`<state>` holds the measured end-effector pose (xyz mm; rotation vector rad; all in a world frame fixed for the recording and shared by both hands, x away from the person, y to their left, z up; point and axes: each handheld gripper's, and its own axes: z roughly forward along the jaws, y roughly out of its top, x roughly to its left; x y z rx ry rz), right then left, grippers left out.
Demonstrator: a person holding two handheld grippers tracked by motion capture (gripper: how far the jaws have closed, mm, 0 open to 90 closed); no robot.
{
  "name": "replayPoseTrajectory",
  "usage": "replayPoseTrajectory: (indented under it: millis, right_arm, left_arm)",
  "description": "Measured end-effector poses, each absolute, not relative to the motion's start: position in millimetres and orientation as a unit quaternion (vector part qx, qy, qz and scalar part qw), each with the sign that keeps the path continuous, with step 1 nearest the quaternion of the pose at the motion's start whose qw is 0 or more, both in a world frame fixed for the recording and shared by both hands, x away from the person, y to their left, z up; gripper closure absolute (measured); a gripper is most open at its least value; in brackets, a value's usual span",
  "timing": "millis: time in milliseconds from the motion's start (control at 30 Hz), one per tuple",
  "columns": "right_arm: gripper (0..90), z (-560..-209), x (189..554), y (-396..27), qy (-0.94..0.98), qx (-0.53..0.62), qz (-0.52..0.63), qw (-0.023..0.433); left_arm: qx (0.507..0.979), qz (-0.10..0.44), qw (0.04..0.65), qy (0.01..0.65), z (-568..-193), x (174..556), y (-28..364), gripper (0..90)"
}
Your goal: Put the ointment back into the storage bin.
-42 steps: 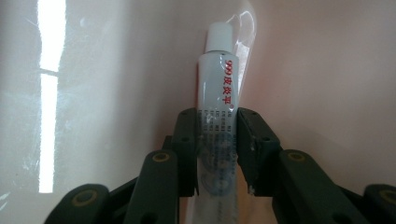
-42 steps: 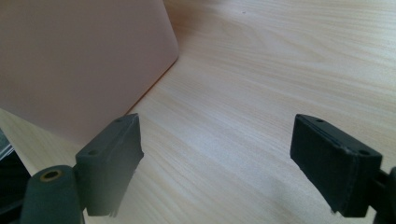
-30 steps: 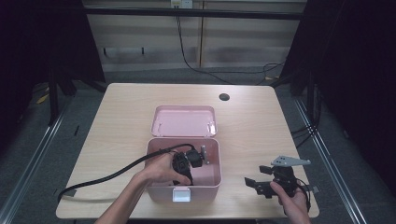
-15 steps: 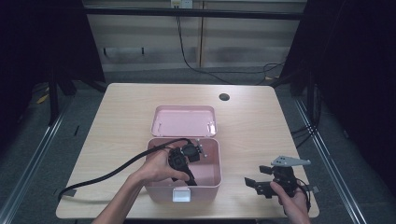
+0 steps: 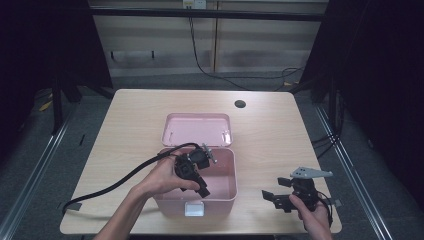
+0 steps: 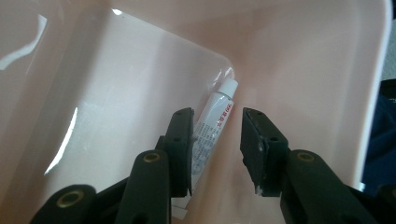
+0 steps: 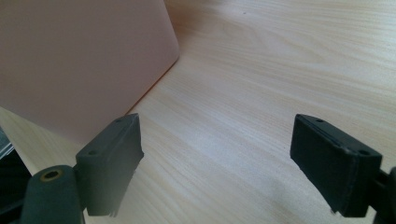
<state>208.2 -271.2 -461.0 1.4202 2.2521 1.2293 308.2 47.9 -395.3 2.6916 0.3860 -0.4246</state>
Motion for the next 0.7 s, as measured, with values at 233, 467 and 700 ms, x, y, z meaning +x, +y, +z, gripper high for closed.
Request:
replayPoseTrajectory:
  millis: [233, 467, 700]
  right_arm:
    - [16.1, -461, 208, -271, 0.764, 0.482, 0.417, 0.104]
    - [16.1, -461, 208, -271, 0.763, 0.482, 0.417, 0.105]
    - [16.2, -461, 209, -271, 0.763, 0.482, 0.417, 0.105]
  left_arm:
    - [0.955, -0.143, 0.213, 0.148, -384, 308, 54, 60.9]
    - [0.948, -0.133, 0.242, 0.158, -373, 307, 64, 57.6]
    - [0.946, -0.123, 0.255, 0.159, -362, 306, 76, 56.2]
